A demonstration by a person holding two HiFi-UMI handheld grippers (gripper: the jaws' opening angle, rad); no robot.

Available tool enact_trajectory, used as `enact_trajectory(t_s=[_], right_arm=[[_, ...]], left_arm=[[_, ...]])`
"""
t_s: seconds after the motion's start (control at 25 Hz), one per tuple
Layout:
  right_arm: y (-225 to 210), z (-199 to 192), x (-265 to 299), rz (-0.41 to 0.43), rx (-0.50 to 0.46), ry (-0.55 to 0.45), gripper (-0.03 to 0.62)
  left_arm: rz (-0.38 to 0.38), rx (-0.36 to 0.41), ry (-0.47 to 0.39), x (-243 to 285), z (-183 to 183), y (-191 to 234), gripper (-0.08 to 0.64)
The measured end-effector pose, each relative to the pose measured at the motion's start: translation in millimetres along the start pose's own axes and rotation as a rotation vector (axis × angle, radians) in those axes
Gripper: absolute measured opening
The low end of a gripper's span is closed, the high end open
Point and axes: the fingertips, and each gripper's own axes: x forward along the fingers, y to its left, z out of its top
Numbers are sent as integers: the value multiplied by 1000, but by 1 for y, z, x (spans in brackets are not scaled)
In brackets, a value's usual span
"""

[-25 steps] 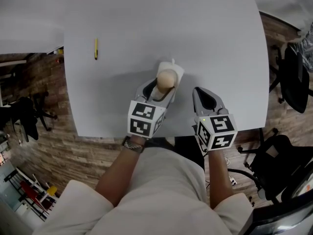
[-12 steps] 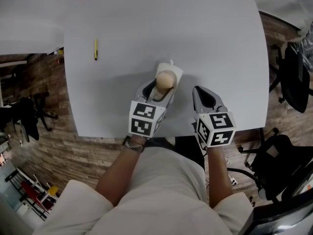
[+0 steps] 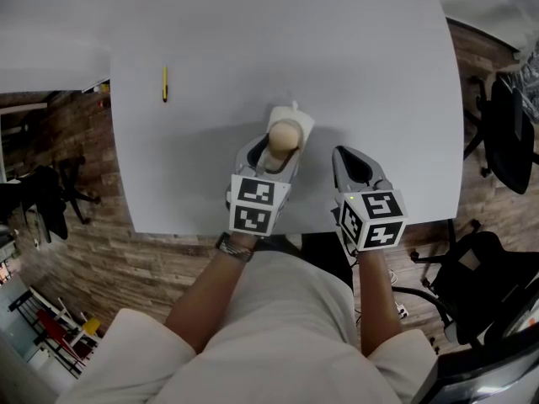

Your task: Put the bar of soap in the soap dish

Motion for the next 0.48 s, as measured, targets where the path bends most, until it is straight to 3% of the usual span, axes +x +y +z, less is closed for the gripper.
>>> enact_trajectory(t_s=[0.48], right_arm=[[-5,-5,-2,-11,13,2,2]], left_arm=[[35,0,-27,1,-1,3,268]])
